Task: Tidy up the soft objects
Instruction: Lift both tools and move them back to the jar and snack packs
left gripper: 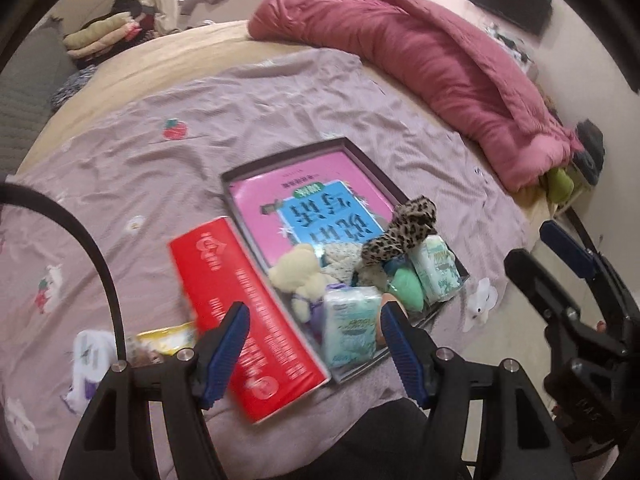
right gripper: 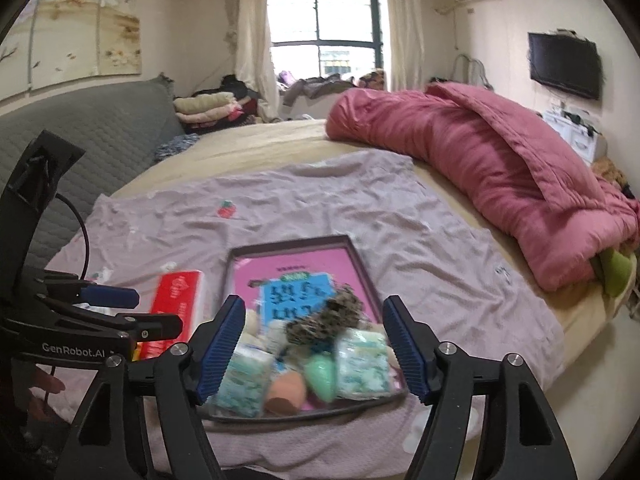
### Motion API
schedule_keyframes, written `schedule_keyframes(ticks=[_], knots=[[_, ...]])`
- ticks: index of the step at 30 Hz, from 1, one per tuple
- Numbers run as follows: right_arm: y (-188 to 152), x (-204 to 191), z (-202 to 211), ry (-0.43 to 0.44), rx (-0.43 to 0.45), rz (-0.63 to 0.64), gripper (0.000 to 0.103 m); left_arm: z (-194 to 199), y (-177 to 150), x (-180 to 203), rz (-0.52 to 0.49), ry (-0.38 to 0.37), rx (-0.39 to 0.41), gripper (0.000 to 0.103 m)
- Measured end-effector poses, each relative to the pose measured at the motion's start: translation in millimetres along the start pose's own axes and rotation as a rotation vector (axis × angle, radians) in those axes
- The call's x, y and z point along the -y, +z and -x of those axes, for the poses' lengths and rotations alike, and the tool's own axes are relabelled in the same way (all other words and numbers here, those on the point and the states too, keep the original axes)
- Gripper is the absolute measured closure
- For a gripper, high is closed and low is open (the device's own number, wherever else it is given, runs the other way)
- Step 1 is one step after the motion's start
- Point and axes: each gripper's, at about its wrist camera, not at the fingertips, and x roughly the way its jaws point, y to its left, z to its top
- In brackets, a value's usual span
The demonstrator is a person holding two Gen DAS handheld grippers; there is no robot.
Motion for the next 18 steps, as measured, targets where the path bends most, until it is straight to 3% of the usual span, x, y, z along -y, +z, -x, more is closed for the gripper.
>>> schedule_keyframes(ticks=[9, 18], knots=[[16, -69, 8, 0.105, 0.024, 0.063, 0.03, 55, -16, -58, 0.087, 0.088, 0.099, 0.035], [25, -140, 13, 0.189, 0.014, 0.124, 0.029, 85, -42, -124, 0.199, 0.121, 0.143, 0.035]])
